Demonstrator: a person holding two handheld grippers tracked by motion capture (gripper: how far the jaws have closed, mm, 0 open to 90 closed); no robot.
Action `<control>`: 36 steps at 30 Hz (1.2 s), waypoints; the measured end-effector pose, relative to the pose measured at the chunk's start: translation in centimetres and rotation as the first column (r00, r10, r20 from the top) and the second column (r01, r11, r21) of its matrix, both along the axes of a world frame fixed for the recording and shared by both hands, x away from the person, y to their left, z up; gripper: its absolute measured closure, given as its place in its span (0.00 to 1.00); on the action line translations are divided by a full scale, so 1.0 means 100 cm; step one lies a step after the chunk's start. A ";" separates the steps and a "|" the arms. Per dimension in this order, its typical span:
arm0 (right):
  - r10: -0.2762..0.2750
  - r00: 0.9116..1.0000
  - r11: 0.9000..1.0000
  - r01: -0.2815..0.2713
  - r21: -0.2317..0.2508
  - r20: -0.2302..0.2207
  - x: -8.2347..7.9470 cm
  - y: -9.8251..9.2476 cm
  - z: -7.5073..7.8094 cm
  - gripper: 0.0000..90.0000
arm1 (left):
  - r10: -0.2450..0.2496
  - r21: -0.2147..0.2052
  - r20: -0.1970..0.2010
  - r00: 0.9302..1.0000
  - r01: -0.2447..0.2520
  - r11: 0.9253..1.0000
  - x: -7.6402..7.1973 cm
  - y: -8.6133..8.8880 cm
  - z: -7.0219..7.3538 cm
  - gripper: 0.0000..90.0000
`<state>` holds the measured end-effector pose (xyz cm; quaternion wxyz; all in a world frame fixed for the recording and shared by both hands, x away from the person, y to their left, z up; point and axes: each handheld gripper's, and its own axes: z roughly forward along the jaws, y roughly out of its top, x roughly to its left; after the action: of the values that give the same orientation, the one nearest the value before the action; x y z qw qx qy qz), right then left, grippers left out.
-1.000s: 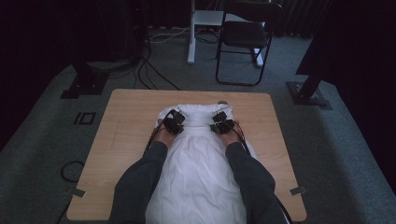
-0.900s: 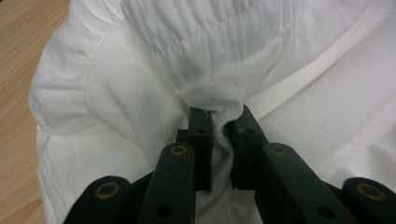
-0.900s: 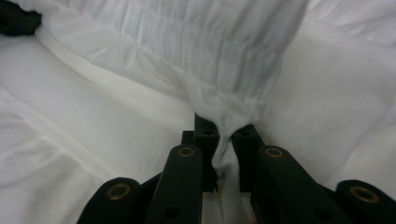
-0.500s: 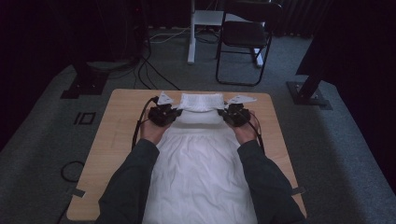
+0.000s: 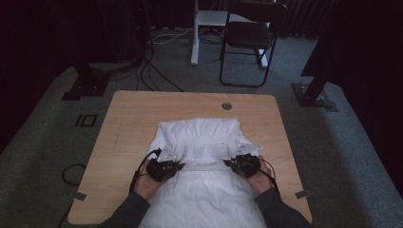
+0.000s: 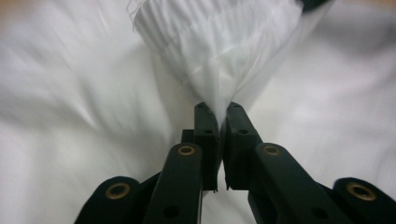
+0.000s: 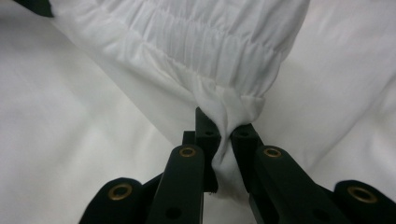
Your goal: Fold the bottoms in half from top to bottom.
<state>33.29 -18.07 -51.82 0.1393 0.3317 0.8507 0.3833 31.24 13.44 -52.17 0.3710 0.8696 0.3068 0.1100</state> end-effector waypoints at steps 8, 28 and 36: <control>-0.011 0.997 1.000 0.009 -0.030 -0.074 -0.001 0.005 -0.030 0.95 | 0.022 0.086 -0.018 1.000 -0.020 0.996 0.004 -0.004 -0.024 0.97; -0.168 0.983 0.986 0.169 -0.005 -0.079 0.100 0.034 -0.031 0.95 | 0.182 0.142 0.015 0.983 -0.182 0.973 0.121 -0.004 -0.017 0.98; -0.188 0.978 0.982 0.190 0.018 -0.091 0.127 0.039 -0.029 0.95 | 0.269 0.111 -0.021 0.963 -0.265 0.958 0.146 -0.003 -0.010 0.99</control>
<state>46.02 -14.19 -54.74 0.1328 0.4297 0.8155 0.3643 45.80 13.15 -53.17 0.3001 0.8407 0.4216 0.1596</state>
